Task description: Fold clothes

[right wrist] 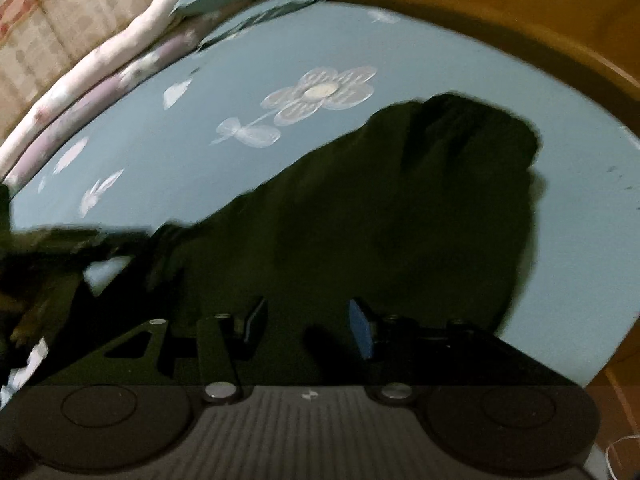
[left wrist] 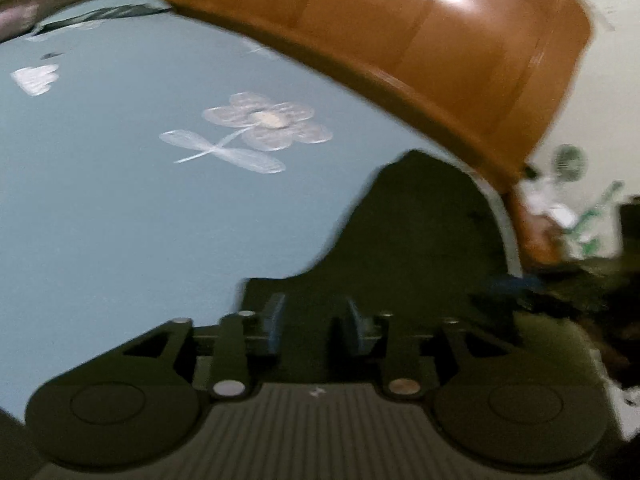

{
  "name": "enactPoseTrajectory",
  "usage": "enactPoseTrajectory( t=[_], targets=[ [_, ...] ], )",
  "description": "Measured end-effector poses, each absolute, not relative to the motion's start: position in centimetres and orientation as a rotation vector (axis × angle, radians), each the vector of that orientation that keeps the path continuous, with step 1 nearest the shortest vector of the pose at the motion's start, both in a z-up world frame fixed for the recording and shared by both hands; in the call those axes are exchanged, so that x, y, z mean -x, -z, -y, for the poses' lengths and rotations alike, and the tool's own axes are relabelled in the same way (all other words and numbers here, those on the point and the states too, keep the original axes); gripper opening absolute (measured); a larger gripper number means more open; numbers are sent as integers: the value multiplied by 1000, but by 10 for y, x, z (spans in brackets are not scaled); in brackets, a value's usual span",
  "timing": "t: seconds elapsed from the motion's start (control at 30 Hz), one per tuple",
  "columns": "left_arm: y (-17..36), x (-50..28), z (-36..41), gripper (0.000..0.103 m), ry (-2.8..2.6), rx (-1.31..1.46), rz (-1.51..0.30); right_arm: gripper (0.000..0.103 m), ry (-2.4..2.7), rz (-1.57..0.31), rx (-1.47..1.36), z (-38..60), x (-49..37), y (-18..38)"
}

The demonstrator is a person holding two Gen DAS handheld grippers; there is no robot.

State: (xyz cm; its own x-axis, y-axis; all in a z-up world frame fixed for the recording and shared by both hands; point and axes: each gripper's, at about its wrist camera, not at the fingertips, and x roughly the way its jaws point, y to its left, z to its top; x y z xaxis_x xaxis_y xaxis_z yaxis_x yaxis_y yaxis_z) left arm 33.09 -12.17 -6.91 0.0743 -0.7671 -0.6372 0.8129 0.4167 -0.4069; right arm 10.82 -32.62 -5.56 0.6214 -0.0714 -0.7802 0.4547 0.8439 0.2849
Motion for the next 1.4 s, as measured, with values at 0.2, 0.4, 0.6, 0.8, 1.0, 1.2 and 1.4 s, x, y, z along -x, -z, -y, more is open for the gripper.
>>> enactPoseTrajectory(
  t=[0.2,0.4,0.6,0.8,1.0,1.2,1.4],
  targets=[
    [83,-322,126,36,1137,-173,-960,57,445,-886,-570,344,-102,79],
    [84,-326,114,38,1127,-202,-955,62,452,-924,-571,325,-101,84],
    [85,-325,107,38,1155,-207,-935,62,508,-894,-582,309,-88,69],
    [85,-328,102,38,1182,-194,-943,62,588,-822,-584,297,-70,37],
    [85,-323,102,38,1196,-228,-914,62,641,-793,-539,272,-57,12],
    [79,-323,98,38,1199,-232,-914,63,655,-788,-508,249,-50,0],
    [59,-304,85,53,1218,-248,-868,63,620,-782,-502,243,-55,-2]
  ],
)
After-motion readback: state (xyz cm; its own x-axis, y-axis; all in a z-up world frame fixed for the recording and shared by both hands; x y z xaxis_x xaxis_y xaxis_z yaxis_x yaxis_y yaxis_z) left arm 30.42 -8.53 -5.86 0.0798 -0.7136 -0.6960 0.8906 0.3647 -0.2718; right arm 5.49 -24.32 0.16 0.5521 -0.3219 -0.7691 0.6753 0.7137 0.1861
